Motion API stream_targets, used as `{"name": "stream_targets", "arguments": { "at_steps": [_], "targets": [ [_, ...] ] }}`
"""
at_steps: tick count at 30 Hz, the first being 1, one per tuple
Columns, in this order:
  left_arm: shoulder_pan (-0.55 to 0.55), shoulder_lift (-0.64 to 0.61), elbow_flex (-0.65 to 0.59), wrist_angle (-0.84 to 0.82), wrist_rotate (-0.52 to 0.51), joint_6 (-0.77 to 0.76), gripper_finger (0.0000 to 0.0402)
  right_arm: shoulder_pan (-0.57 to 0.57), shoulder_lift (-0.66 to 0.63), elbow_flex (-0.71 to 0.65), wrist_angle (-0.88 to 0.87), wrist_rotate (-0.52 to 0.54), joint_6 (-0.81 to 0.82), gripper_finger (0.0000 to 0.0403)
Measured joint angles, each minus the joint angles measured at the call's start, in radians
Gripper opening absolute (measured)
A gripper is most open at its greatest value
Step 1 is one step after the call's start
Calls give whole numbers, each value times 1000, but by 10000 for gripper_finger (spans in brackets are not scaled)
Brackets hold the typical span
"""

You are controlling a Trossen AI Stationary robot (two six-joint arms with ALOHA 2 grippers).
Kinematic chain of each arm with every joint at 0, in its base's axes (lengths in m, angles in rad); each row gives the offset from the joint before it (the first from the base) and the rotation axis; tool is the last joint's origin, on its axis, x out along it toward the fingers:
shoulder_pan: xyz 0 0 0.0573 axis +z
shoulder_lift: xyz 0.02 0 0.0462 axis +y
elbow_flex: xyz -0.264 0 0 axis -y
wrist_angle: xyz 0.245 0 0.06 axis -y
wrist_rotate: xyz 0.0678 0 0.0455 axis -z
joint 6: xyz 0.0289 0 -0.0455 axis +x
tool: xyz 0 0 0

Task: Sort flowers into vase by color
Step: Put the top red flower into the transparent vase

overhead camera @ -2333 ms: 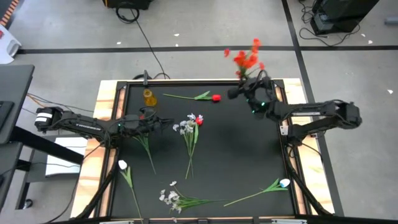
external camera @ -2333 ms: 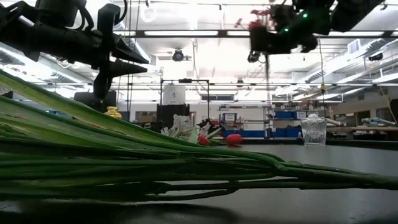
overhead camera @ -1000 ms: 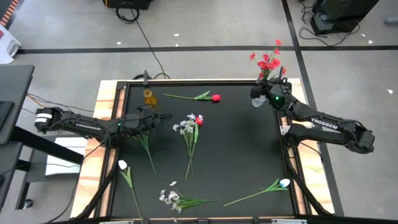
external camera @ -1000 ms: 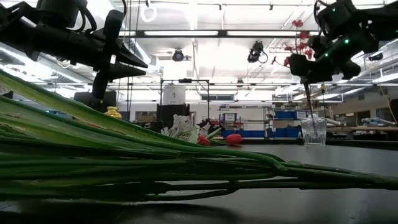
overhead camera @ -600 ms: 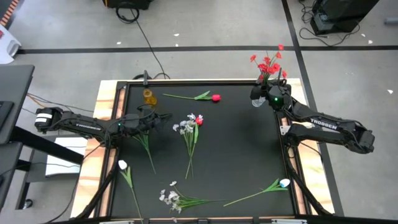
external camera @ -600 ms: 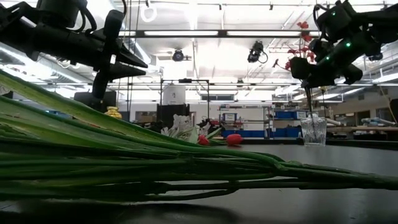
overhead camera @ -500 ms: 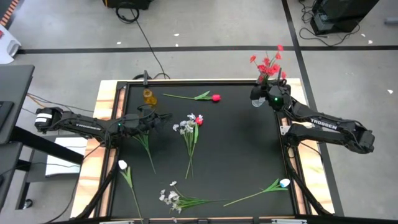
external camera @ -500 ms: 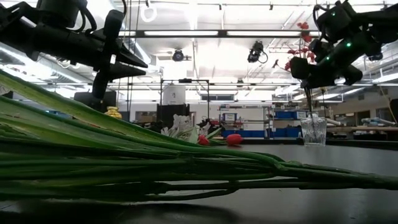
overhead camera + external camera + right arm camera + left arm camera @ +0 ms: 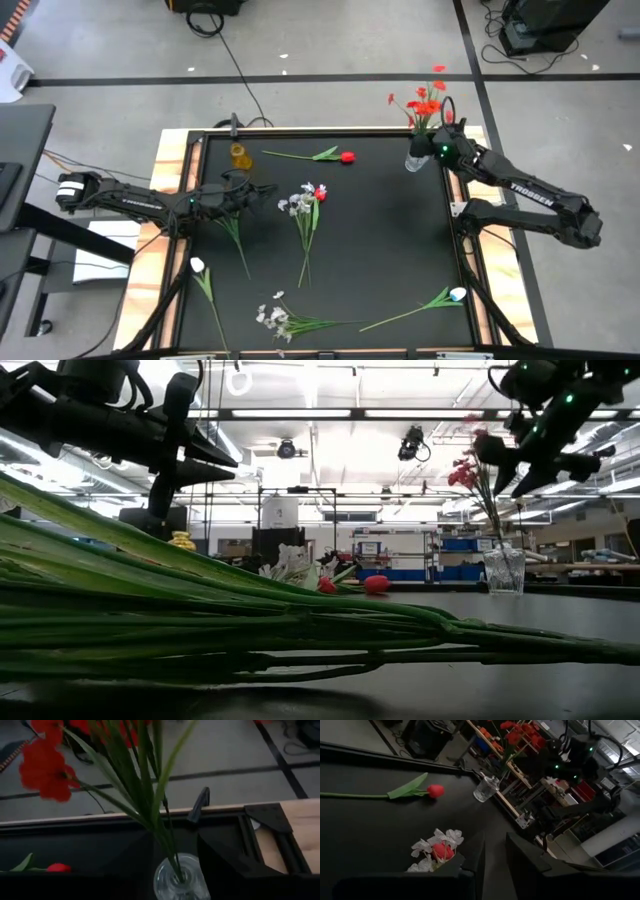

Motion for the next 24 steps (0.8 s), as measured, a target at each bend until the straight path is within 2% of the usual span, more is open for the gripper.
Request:
{"name": "stream_targets", "arguments": {
  "at_steps": [6,10,13,17,21,24],
  "targets": [
    [0,0,0,0,0,0,84,-17,0,99,-147,-112,23,164],
    [0,-9,6,-12,12,6,84,-17,0,137,-212,-247,57,164],
    [3,-23,61,-85,19,47,84,-16,0,143,-223,-371,62,164],
    [6,-33,212,-397,19,111,84,-2,0,143,-223,-477,104,164],
    [33,-33,408,-816,21,133,84,29,-2,143,-221,-493,133,163],
    [61,-33,520,-1009,19,168,84,55,-2,143,-215,-493,149,162]
  ]
}}
